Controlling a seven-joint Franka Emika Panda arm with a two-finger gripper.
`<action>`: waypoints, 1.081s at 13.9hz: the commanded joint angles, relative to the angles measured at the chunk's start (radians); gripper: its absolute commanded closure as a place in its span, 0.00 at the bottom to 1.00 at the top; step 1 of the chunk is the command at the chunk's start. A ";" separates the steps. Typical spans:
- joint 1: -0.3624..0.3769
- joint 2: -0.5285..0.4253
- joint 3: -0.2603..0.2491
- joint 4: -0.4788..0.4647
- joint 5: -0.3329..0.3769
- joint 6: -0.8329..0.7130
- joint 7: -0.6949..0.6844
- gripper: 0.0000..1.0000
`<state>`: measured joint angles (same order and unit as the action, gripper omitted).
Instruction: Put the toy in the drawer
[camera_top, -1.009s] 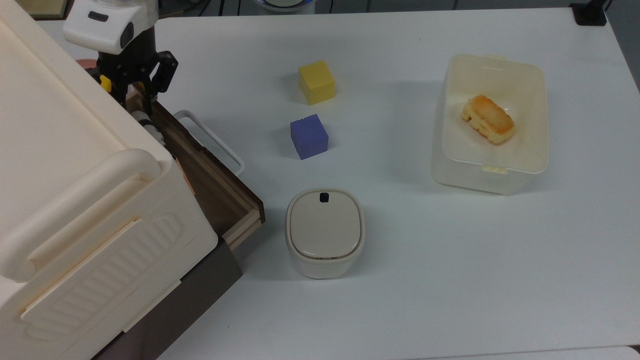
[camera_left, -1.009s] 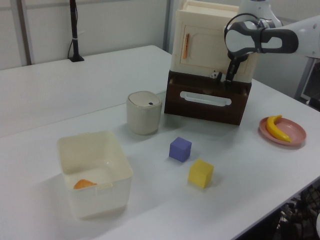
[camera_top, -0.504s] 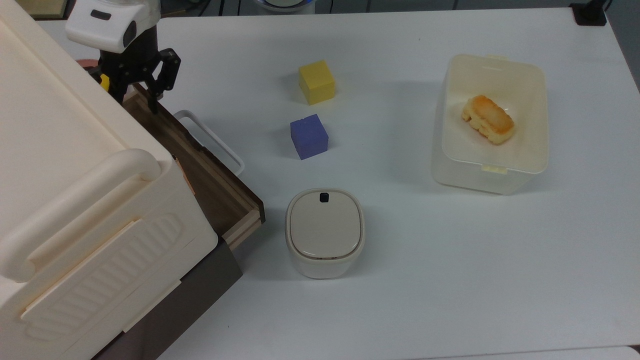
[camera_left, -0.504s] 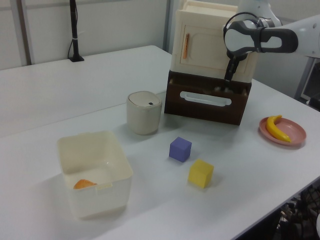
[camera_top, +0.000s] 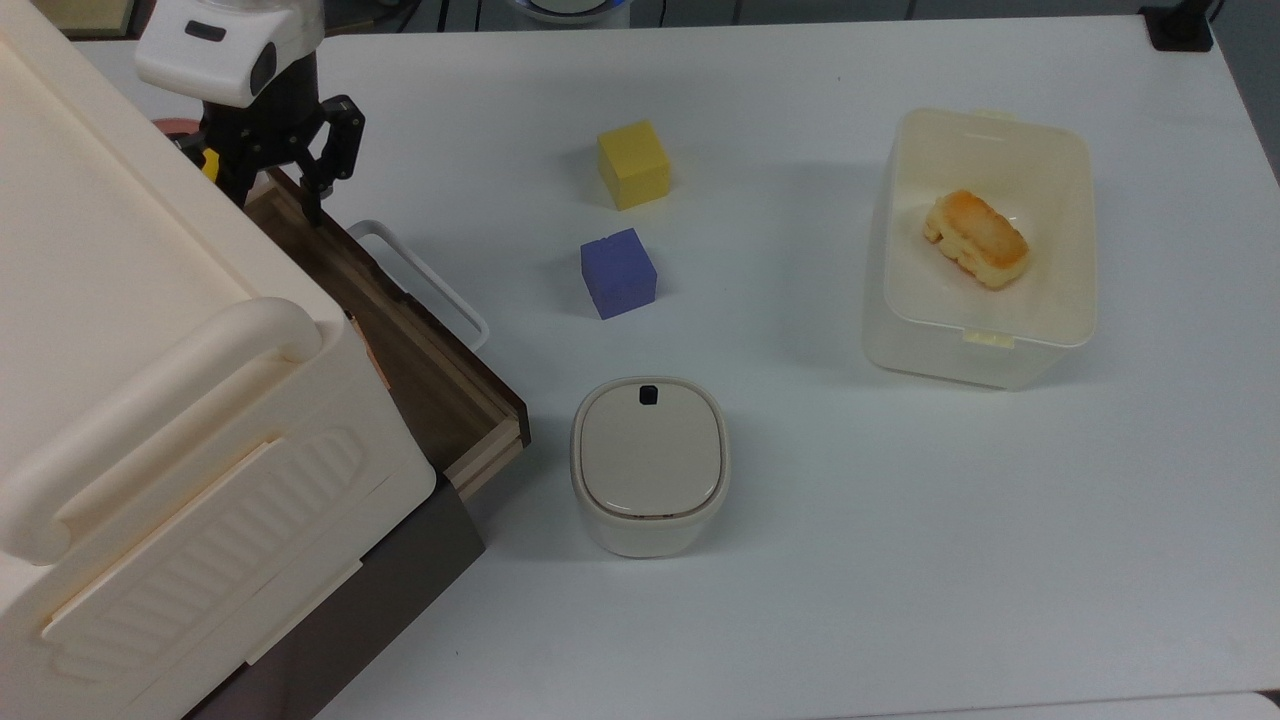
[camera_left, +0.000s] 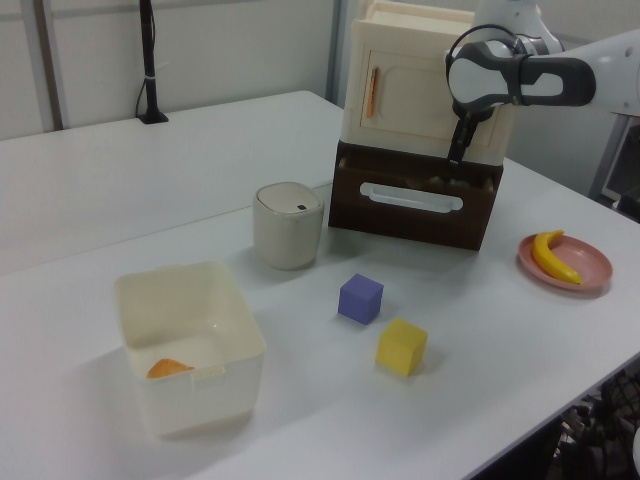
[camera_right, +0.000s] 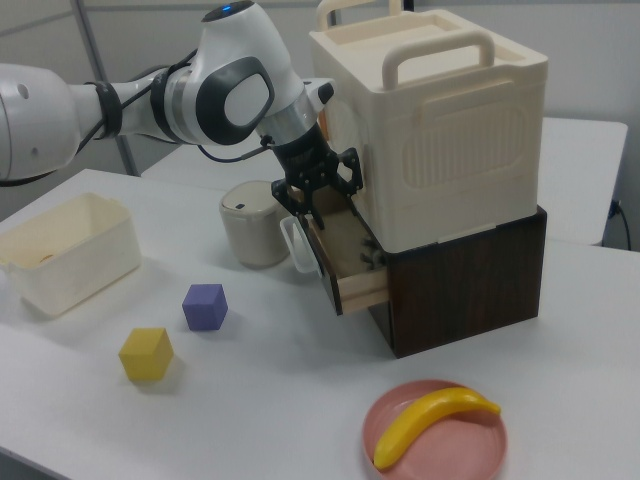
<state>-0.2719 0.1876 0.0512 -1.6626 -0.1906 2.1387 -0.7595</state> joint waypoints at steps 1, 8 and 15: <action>0.048 -0.034 0.001 -0.023 -0.023 -0.044 0.081 0.28; 0.197 -0.154 0.033 -0.016 -0.009 -0.279 0.256 0.09; 0.223 -0.172 0.067 -0.014 -0.007 -0.356 0.703 0.00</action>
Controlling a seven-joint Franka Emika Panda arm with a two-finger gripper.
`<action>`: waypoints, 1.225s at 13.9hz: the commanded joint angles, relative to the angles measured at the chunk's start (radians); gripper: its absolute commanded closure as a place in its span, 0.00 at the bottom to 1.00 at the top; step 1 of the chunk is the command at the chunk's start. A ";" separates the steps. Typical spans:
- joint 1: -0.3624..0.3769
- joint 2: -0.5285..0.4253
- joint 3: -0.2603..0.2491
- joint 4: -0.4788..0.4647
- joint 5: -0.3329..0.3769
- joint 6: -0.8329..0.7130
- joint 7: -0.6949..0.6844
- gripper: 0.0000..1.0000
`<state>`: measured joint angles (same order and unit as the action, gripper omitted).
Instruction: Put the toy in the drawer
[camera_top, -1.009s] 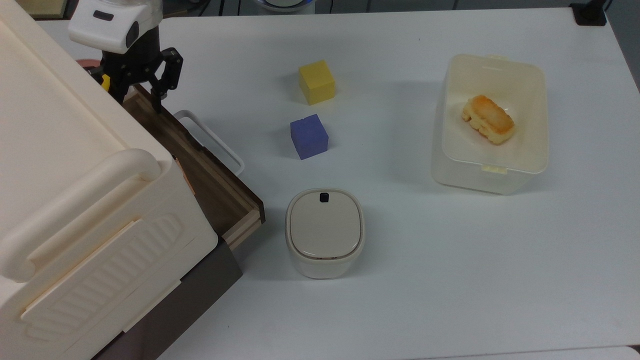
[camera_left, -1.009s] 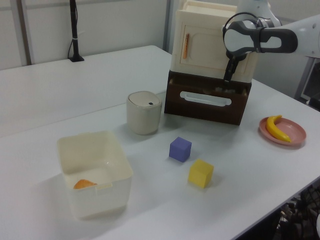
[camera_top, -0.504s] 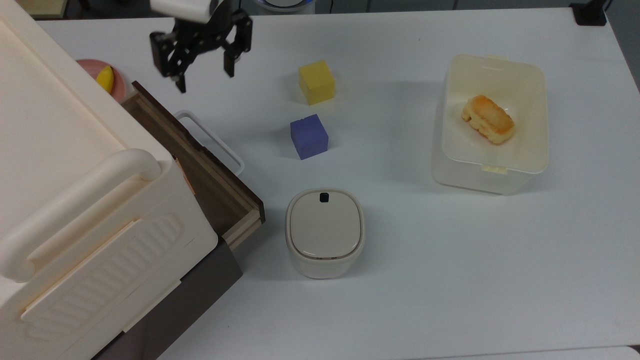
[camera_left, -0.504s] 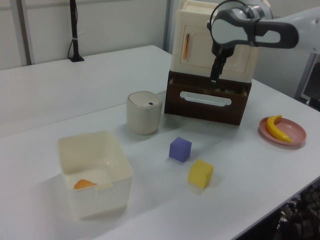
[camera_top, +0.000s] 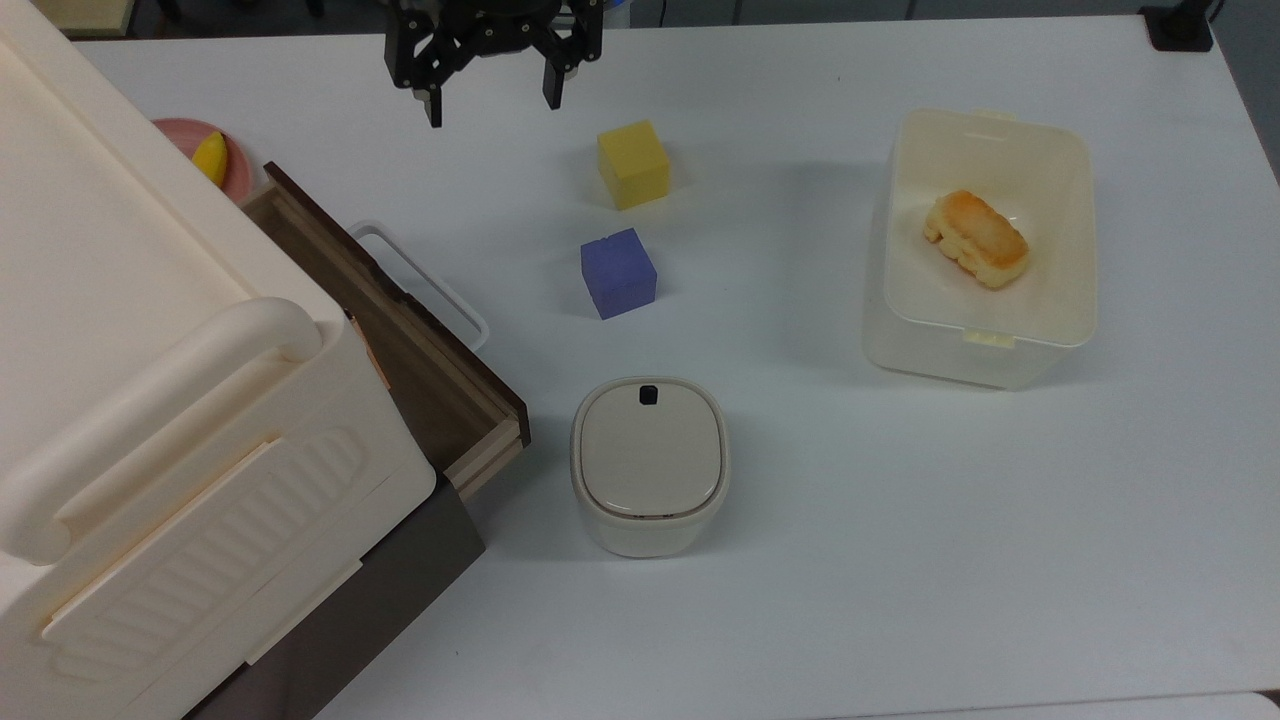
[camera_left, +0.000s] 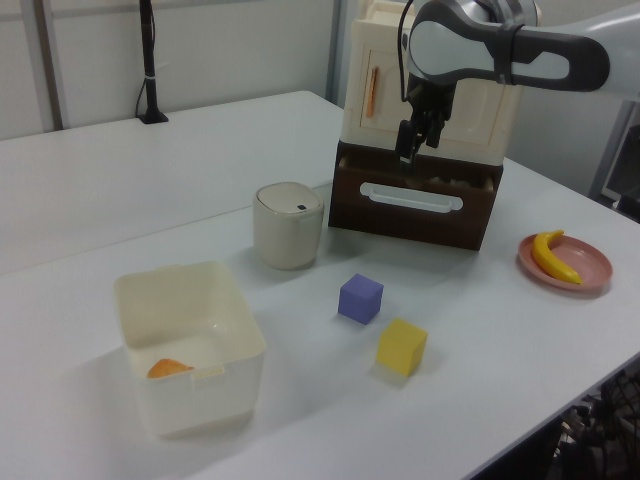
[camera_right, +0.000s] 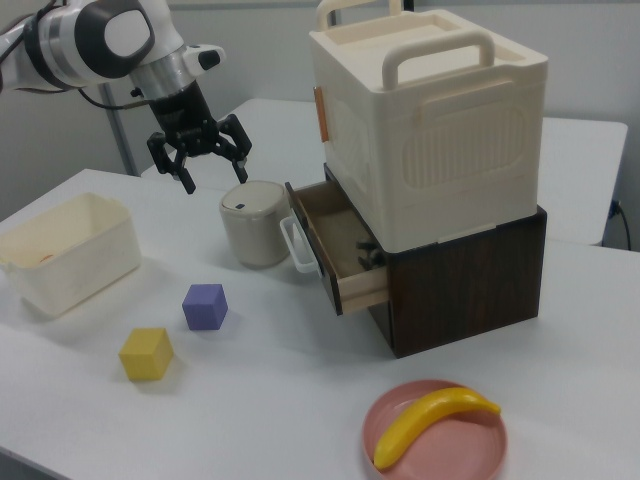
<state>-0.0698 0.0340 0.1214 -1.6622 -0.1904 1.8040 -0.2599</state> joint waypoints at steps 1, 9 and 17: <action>0.024 -0.019 -0.003 -0.014 -0.006 -0.025 0.278 0.00; 0.045 -0.072 0.011 -0.013 0.062 -0.166 0.373 0.00; 0.038 -0.105 0.015 -0.019 0.055 -0.173 0.383 0.00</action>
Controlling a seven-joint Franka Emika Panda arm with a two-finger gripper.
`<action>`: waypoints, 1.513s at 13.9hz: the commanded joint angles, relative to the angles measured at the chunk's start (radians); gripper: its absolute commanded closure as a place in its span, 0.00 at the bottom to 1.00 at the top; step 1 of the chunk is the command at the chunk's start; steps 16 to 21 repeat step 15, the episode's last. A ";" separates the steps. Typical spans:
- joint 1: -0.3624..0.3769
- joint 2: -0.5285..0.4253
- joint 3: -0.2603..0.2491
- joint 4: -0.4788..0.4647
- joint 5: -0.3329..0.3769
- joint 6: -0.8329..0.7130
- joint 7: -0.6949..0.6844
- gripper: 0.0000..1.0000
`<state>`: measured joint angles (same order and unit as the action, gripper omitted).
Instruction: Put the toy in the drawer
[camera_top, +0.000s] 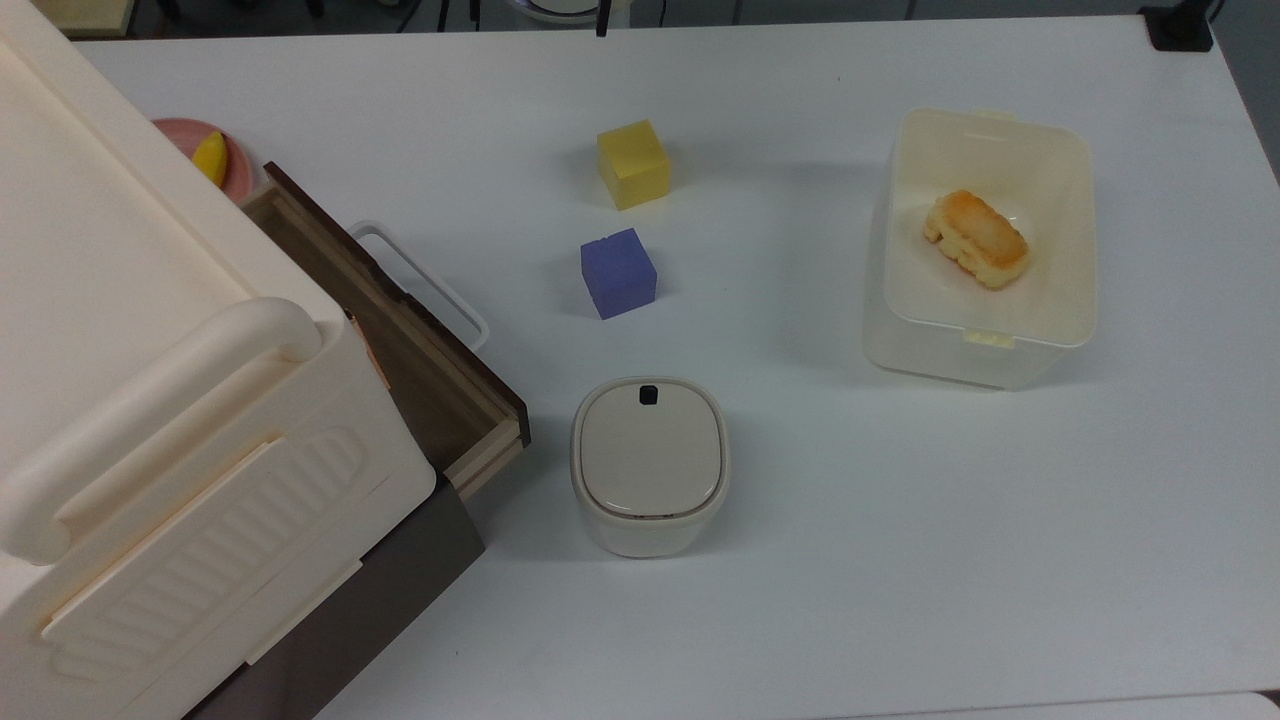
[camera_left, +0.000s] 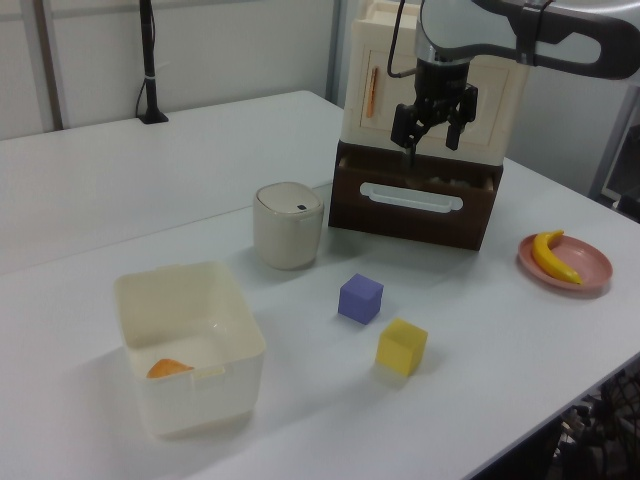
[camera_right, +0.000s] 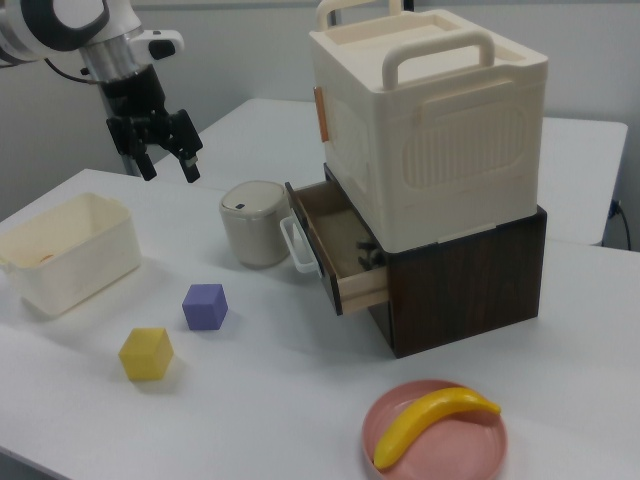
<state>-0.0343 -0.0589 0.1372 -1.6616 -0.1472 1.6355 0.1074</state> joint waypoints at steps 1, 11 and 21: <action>0.002 -0.012 -0.001 -0.021 0.011 -0.002 0.011 0.00; -0.009 -0.010 -0.001 -0.012 0.017 0.032 -0.004 0.00; -0.009 -0.012 -0.001 -0.012 0.017 0.010 -0.045 0.00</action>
